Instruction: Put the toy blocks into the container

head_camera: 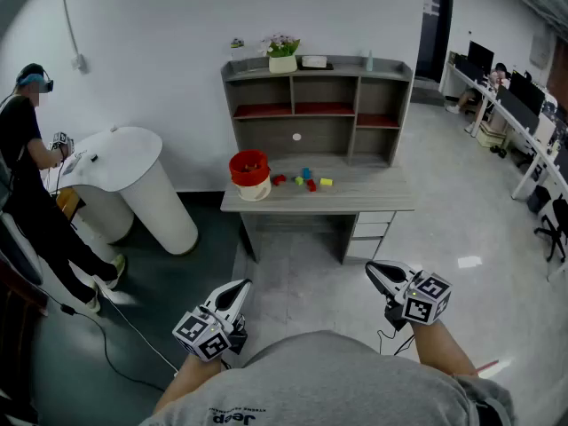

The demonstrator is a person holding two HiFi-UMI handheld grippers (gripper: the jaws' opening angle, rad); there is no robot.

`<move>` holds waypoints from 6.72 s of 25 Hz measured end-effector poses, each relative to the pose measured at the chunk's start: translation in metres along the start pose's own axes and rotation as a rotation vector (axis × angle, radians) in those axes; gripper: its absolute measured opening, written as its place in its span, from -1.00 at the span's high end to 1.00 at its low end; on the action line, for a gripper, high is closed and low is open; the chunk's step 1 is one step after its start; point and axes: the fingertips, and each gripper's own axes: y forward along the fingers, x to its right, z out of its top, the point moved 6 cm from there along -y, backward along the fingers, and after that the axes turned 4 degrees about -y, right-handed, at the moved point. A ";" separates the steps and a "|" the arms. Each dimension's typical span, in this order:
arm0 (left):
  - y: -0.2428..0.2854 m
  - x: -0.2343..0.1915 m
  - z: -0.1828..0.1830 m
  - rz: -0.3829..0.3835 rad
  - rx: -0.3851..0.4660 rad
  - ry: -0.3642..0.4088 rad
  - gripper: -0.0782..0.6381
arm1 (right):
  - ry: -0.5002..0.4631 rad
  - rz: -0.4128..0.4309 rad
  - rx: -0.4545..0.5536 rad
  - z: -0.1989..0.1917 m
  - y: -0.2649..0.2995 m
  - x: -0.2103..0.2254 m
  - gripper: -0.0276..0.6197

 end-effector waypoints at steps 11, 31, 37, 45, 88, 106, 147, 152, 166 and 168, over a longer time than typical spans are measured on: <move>0.019 0.010 -0.004 -0.007 -0.007 0.003 0.75 | 0.010 -0.014 0.002 -0.002 -0.016 0.018 0.90; 0.131 0.089 -0.047 -0.049 -0.050 -0.016 0.75 | 0.071 0.015 0.029 -0.011 -0.112 0.107 0.87; 0.147 0.068 -0.048 -0.048 -0.062 -0.022 0.75 | 0.080 0.016 0.006 -0.017 -0.092 0.125 0.87; 0.168 -0.037 -0.038 -0.076 -0.054 -0.057 0.75 | 0.049 -0.001 -0.030 -0.008 0.007 0.146 0.86; 0.526 -0.376 0.008 0.072 -0.179 -0.091 0.75 | 0.016 0.168 -0.221 0.028 0.405 0.541 0.85; 0.584 -0.393 -0.114 -0.135 -0.508 -0.087 0.75 | -0.367 0.333 -0.865 -0.152 0.487 0.539 0.30; 0.471 -0.482 0.044 0.021 -0.252 -0.023 0.75 | -0.526 0.405 -0.677 0.037 0.622 0.413 0.43; 0.393 -0.530 0.074 0.115 -0.228 -0.018 0.75 | -0.556 0.476 -0.687 0.042 0.683 0.335 0.43; 0.314 -0.575 0.079 0.125 -0.230 -0.062 0.75 | -0.594 0.482 -0.814 -0.023 0.747 0.263 0.42; 0.315 -0.576 0.078 0.119 -0.229 -0.068 0.75 | -0.571 0.469 -0.787 -0.020 0.750 0.264 0.22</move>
